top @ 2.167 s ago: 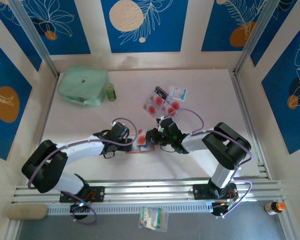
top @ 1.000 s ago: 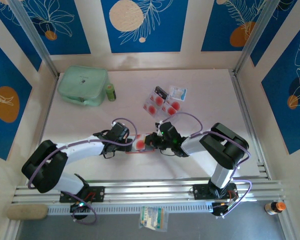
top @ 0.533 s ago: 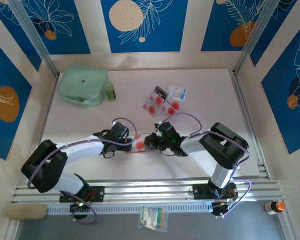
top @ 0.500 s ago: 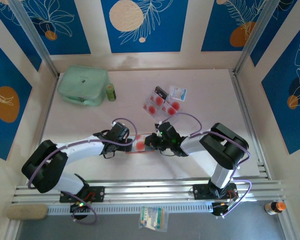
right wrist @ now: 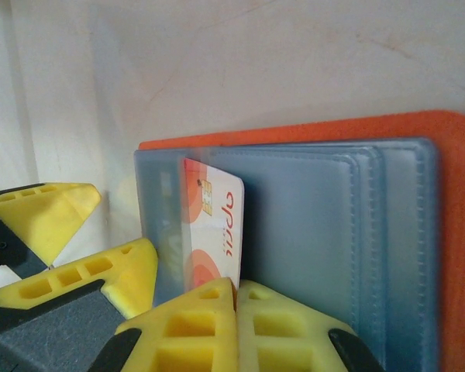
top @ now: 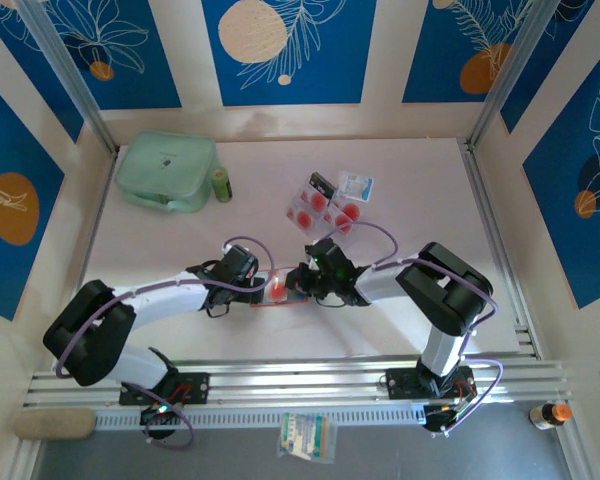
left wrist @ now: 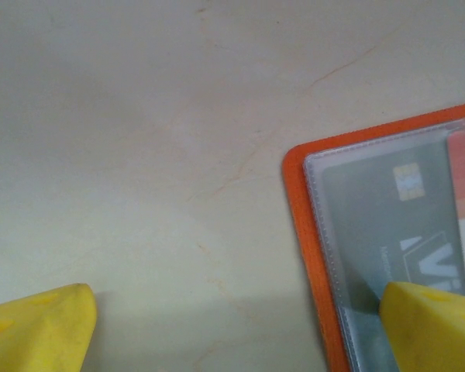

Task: Put the credit cards into the card holder
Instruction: Insert the credit card into the card slot.

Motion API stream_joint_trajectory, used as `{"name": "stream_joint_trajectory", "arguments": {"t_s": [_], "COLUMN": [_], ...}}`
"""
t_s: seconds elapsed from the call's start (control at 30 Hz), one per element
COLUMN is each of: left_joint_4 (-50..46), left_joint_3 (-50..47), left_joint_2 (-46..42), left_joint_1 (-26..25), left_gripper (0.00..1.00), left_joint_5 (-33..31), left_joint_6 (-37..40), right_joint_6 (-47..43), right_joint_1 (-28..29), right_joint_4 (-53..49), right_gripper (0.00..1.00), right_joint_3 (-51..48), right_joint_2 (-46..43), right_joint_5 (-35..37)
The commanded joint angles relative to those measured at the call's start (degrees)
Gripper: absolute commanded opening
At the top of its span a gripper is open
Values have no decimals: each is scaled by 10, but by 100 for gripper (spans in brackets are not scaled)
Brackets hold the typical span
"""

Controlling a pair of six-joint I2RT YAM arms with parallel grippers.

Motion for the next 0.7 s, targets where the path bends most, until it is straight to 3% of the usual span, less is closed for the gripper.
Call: {"name": "stream_joint_trajectory", "arguments": {"t_s": [0.0, 0.1, 0.23, 0.33, 0.53, 0.67], "left_joint_4": [-4, -3, -5, -6, -17, -23], "left_joint_3": [-5, -6, -7, -7, 0, 0], "left_joint_2": [-4, -5, -9, -14, -31, -49], "left_joint_1": [5, 5, 5, 5, 5, 6], "left_gripper": [94, 94, 94, 94, 94, 95], "left_joint_5": [-2, -3, -1, -2, -11, -27], "left_joint_6": [-9, -10, -11, -11, -11, -11], "right_joint_6": [1, -6, -38, -82, -160, -194], "right_joint_1": [5, 2, -9, -20, -32, -27], "right_joint_4": [-57, -69, -106, -169, -275, -325], "right_gripper": [0, 1, 26, 37, 36, 24], "right_joint_3": [9, 12, 18, 33, 88, 139], "right_joint_2": [24, 24, -1, -36, -70, -50], "right_joint_5": [-11, -20, -28, -26, -27, -31]}}
